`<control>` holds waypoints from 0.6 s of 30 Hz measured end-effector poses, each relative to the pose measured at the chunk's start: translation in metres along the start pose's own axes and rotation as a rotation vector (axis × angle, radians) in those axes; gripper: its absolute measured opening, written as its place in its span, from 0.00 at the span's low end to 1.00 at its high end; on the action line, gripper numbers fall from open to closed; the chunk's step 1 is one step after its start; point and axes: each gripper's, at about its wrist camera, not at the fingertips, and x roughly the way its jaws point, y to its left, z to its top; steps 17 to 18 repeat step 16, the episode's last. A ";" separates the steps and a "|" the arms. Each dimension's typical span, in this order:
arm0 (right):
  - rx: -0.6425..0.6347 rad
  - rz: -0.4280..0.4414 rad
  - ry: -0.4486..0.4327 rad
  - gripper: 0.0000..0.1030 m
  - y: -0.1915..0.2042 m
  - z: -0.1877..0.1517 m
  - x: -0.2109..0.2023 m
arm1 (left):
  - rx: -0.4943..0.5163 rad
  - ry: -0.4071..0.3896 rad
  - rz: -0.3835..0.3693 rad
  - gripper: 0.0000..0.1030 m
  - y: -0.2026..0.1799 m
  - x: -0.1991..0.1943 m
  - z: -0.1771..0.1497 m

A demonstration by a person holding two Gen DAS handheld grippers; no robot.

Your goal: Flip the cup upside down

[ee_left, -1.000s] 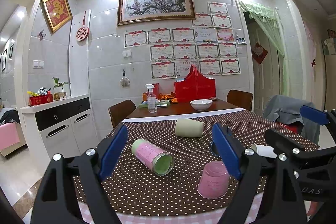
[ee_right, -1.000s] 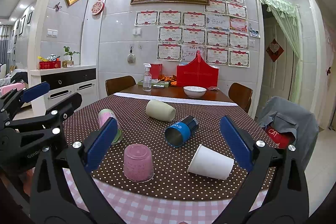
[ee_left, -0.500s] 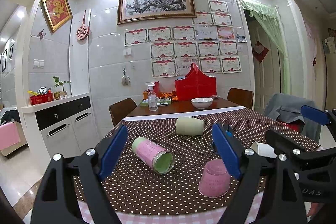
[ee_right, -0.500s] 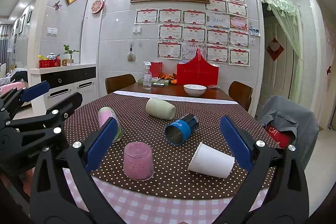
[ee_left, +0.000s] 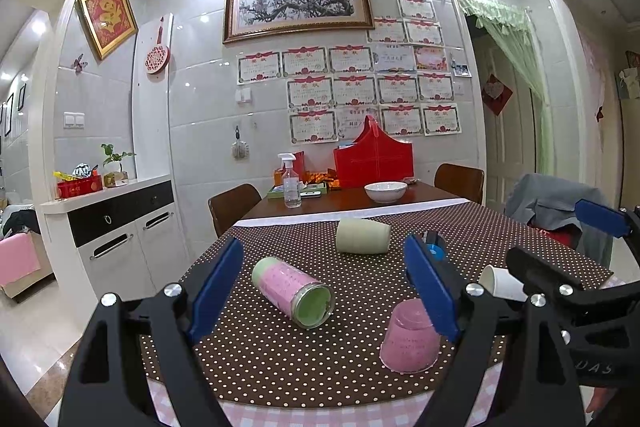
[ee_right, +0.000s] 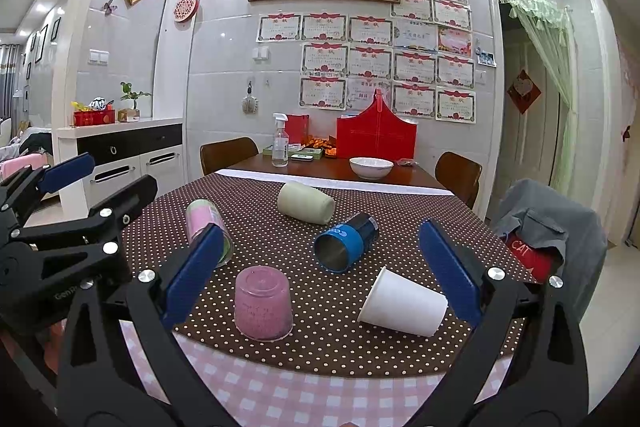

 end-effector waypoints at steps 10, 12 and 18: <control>-0.010 -0.003 0.036 0.93 -0.003 -0.009 0.001 | 0.016 0.048 -0.006 0.79 0.001 0.009 0.000; -0.015 -0.006 0.049 0.93 -0.002 -0.009 0.003 | 0.019 0.067 -0.010 0.79 0.001 0.014 0.001; -0.034 0.006 0.102 0.93 0.002 -0.014 0.008 | 0.028 0.115 -0.016 0.79 0.005 0.023 -0.003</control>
